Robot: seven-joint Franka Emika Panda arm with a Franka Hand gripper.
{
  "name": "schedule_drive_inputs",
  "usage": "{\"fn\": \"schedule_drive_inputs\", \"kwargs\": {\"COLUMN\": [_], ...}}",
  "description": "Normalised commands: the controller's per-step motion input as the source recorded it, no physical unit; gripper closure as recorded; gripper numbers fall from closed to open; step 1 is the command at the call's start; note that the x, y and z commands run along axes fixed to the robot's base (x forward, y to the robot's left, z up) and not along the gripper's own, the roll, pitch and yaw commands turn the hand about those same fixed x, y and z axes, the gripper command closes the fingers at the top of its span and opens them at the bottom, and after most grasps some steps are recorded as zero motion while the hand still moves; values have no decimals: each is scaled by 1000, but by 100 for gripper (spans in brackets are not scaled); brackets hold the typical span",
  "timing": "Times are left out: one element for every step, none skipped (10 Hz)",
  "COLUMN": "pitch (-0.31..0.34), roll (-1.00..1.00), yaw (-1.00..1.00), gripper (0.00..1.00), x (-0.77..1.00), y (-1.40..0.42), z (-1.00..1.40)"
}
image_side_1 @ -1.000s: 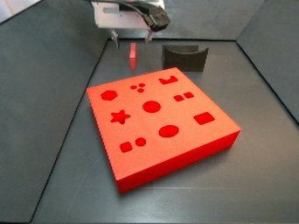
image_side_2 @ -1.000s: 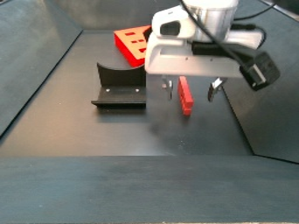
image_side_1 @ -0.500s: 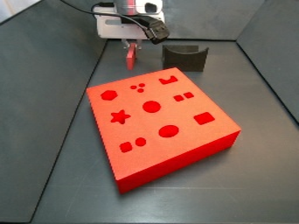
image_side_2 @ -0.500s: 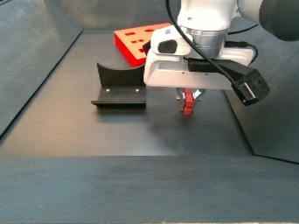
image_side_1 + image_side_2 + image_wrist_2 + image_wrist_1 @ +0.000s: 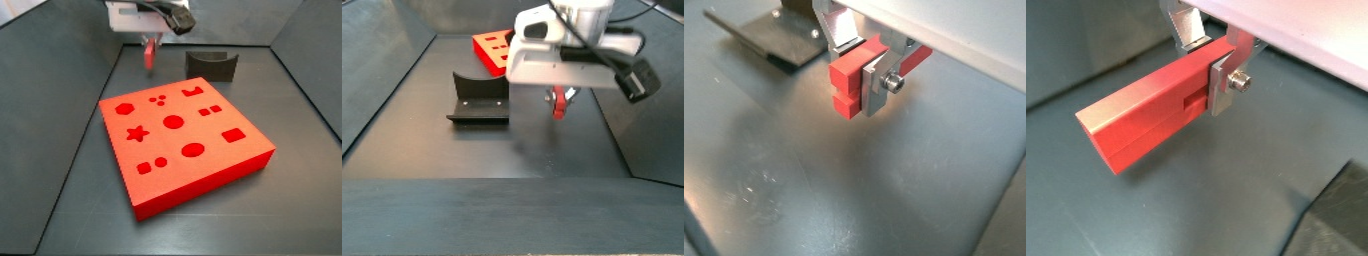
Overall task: Pick up the double-square object. Move up. Rotate the double-square object. Place the double-square object on the fixture. Regrasp the double-square object. Move to above the board. Insert the double-square object.
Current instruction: Move up, then place the double-square object on the fixture.
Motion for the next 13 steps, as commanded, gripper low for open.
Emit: {"fn": "schedule_drive_inputs", "kwargs": {"pitch": [48, 0, -2, 16, 22, 28, 32, 33, 41, 45, 53, 64, 76], "roll": [14, 0, 5, 5, 9, 14, 22, 28, 34, 37, 42, 45, 43], "yaw": [-15, 0, 0, -2, -5, -9, -14, -18, -21, -21, -22, -21, -16], "gripper": [100, 100, 100, 100, 100, 100, 100, 100, 100, 100, 100, 100, 100], "x": [-19, 0, 2, -7, -12, -15, -20, -24, -30, -29, -20, -9, -2], "y": [7, 0, -1, -1, 1, 3, 5, 7, 11, 12, 12, 14, 15], "z": [260, 1000, 1000, 1000, 1000, 1000, 1000, 1000, 1000, 923, 699, 474, 304]}}
